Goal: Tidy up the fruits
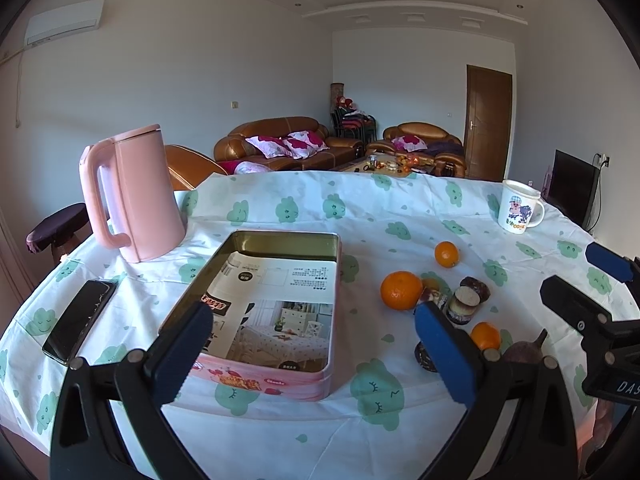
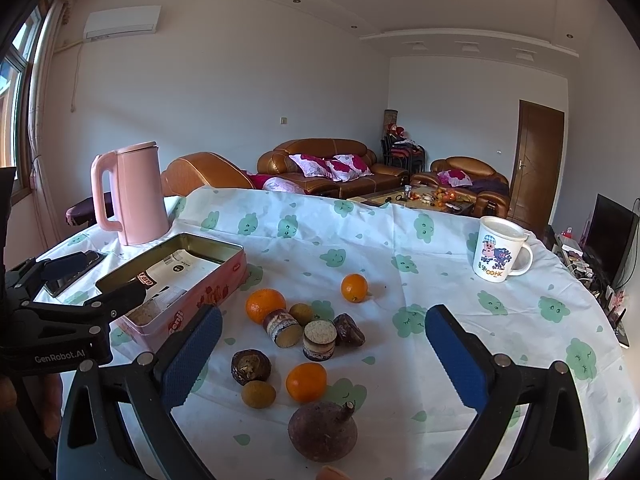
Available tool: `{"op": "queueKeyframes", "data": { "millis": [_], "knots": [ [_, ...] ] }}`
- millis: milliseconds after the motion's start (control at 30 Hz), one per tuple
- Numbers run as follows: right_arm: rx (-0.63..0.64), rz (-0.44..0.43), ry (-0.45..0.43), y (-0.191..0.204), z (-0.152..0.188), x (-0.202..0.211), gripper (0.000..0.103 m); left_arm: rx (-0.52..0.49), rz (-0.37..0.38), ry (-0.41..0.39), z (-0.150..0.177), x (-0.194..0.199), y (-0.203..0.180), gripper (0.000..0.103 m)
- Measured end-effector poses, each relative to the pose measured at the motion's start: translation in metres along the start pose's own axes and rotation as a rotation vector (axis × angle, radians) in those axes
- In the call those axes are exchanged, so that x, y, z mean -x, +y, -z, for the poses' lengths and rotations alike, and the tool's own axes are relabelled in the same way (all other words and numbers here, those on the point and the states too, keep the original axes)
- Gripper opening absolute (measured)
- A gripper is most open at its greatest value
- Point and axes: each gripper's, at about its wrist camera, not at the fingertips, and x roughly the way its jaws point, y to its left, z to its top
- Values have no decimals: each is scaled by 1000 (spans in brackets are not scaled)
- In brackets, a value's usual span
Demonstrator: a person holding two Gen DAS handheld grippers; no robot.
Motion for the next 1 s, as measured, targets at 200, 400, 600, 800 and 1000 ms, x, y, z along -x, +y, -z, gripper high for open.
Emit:
{"op": "queueKeyframes", "data": {
  "millis": [200,400,600,800,1000],
  "knots": [
    [0,-3,4,0,2,-1,102,0,0,1,0,0,0,103],
    [-17,12,48,-13,28,-6,102,5,27,35,28,-12,-5,103],
    [-6,7,134,-21,60,-20,102,-45,70,64,41,-17,-27,103],
    [-38,-74,214,-25,75,-40,75,-80,108,88,47,-20,-43,103],
    [-77,-145,212,-25,85,-44,52,-117,152,119,51,-26,-62,92]
  ]
}}
